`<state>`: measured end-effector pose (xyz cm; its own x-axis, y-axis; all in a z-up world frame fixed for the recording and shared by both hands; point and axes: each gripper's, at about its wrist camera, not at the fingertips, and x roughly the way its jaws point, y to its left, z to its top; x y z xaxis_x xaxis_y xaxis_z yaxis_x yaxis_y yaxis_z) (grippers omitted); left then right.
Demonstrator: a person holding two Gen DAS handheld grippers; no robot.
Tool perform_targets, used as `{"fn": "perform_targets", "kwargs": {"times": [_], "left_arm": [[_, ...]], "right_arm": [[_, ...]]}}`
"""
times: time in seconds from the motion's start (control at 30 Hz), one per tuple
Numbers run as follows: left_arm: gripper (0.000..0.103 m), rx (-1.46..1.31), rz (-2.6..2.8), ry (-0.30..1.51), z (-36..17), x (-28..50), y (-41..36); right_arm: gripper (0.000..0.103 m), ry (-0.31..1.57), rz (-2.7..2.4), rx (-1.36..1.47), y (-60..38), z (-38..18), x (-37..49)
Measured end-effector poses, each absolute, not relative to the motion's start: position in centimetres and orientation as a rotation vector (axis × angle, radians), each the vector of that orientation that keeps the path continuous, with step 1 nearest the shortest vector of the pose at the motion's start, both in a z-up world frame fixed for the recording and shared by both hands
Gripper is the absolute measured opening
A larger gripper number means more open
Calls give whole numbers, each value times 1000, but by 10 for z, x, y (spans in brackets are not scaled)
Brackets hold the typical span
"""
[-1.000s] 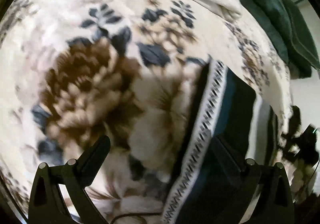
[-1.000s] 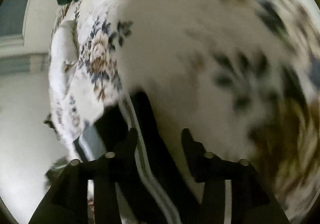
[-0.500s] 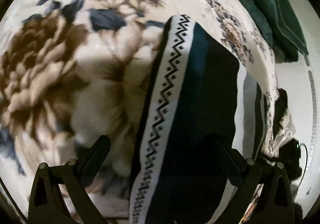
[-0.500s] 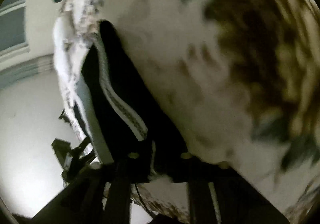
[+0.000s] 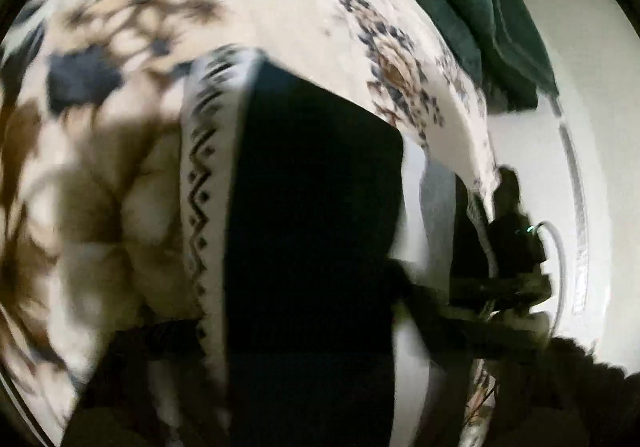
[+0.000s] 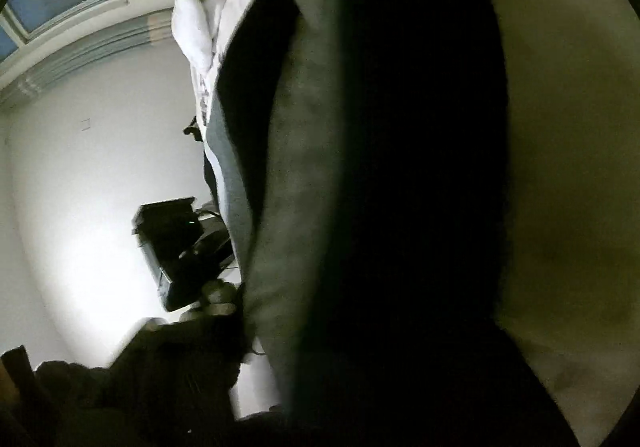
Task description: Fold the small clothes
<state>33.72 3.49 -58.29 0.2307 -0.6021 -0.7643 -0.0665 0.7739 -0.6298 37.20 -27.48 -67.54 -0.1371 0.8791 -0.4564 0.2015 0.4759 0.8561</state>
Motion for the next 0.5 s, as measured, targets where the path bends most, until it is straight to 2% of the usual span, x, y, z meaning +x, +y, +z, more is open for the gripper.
{"fn": "perform_targets", "kwargs": {"times": [0.07, 0.17, 0.33, 0.5], "left_arm": [[30, -640, -409, 1294, -575, 340, 38], [24, -672, -410, 1282, -561, 347, 46], [22, -650, -413, 1243, -524, 378, 70], [22, -632, -397, 1184, -483, 446, 108]], "right_arm": [[34, 1612, 739, 955, -276, -665, 368], [32, 1584, 692, 962, -274, -645, 364], [31, 1536, 704, 946, -249, -602, 381], [31, 1459, 727, 910, -211, -554, 442]]}}
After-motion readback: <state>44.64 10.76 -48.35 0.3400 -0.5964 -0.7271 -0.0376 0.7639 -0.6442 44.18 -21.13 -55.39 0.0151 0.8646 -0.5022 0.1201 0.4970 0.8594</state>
